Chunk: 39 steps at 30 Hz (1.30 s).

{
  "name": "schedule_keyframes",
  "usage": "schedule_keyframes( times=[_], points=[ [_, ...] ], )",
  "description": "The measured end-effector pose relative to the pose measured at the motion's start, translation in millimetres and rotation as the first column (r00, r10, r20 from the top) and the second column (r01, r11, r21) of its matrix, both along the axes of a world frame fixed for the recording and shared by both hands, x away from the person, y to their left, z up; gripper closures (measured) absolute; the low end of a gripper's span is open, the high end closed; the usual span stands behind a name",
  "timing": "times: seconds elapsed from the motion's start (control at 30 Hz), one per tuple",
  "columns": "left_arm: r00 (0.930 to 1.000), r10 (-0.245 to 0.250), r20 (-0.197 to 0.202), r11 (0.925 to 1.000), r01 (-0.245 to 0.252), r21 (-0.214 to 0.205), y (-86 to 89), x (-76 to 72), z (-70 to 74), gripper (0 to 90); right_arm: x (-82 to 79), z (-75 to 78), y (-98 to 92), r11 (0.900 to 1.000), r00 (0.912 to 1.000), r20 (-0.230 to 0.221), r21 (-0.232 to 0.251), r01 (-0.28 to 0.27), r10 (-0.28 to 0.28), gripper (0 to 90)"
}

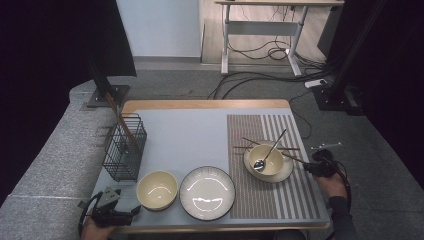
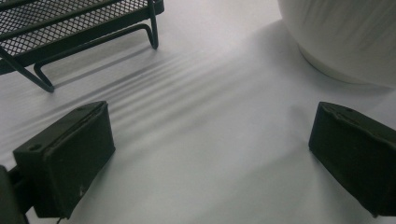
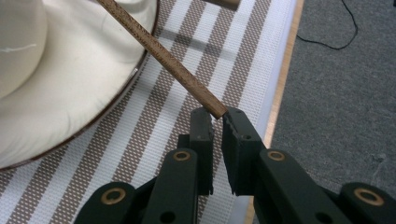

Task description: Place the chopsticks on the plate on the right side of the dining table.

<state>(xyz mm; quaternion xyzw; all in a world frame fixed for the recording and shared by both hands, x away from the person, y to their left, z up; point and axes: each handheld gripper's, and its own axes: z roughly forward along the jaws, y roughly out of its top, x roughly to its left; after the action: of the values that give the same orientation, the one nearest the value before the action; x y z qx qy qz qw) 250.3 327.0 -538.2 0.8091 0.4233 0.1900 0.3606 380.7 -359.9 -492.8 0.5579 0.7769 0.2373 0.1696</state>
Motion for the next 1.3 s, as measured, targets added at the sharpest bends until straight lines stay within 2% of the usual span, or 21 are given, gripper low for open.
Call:
schedule_keyframes(
  times=[0.3,0.57,1.03,1.3],
  points=[
    [1.0000,0.000,0.000,1.0000,0.000,0.000,0.0,0.0,0.0,0.0,5.8,2.7,11.5,0.9993,0.9993,0.008,0.002,-0.037,0.037,81.6],
    [1.0000,0.000,0.000,1.0000,0.000,-0.001,0.1,0.0,0.0,0.0,14.9,2.6,6.5,1.0000,1.0000,0.007,-0.009,-0.002,0.002,73.3],
    [1.0000,0.000,0.000,1.0000,0.000,-0.001,0.2,0.0,0.0,0.0,27.2,3.5,7.4,0.9995,0.9997,0.024,-0.030,0.007,-0.007,79.6],
    [1.0000,0.000,0.000,1.0000,0.000,-0.001,0.1,0.0,0.0,0.0,31.0,4.6,10.2,0.9994,0.9994,0.036,-0.034,0.001,0.000,79.6]
  ],
)
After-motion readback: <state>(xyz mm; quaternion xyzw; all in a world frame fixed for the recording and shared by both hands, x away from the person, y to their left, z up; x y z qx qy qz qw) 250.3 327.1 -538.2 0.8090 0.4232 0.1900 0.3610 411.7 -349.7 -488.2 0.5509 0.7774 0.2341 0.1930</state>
